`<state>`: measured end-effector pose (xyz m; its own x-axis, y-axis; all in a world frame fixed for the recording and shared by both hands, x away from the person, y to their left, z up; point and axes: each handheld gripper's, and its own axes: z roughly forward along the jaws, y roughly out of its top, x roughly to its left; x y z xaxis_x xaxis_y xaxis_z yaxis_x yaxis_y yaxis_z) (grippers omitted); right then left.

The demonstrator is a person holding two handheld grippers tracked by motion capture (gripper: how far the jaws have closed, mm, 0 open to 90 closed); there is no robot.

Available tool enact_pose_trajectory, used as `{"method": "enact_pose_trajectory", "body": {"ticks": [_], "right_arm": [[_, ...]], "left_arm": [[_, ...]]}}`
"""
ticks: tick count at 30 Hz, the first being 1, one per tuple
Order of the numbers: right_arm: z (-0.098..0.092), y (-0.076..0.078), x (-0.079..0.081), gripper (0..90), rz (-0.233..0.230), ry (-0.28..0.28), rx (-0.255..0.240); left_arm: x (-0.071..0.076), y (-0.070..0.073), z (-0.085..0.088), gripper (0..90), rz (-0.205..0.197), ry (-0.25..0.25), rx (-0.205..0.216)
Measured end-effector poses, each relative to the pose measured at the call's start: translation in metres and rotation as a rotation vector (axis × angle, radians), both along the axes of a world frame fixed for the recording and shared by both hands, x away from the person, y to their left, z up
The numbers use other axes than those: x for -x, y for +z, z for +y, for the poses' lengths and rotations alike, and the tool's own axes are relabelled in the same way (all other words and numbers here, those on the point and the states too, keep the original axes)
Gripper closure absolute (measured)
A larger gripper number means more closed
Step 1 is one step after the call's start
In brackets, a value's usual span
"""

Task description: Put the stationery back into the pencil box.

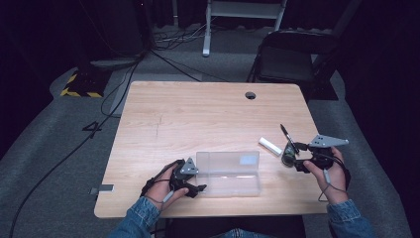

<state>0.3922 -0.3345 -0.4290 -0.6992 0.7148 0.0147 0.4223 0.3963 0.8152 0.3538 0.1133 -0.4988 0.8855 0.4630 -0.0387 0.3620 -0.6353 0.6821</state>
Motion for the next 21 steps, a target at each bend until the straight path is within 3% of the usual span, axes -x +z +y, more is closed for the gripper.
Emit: {"method": "enact_pose_trajectory", "body": {"ticks": [6, 10, 14, 21], "right_arm": [[-0.004, -0.002, -0.004, 24.4, 0.015, -0.018, -0.004], [-0.008, -0.002, -0.007, 25.6, 0.016, -0.034, -0.004], [-0.012, -0.003, -0.011, 24.1, 0.022, -0.054, -0.017], [-0.014, -0.005, -0.023, 23.4, 0.031, -0.121, -0.021]], "left_arm": [[0.0, -0.001, 0.0, 30.0, 0.003, 0.003, 0.012], [0.0, 0.0, -0.001, 23.3, -0.005, 0.023, 0.0], [0.002, 0.006, 0.003, 23.0, -0.042, 0.051, 0.016], [0.008, 0.016, 0.017, 22.9, -0.051, 0.092, 0.071]]}}
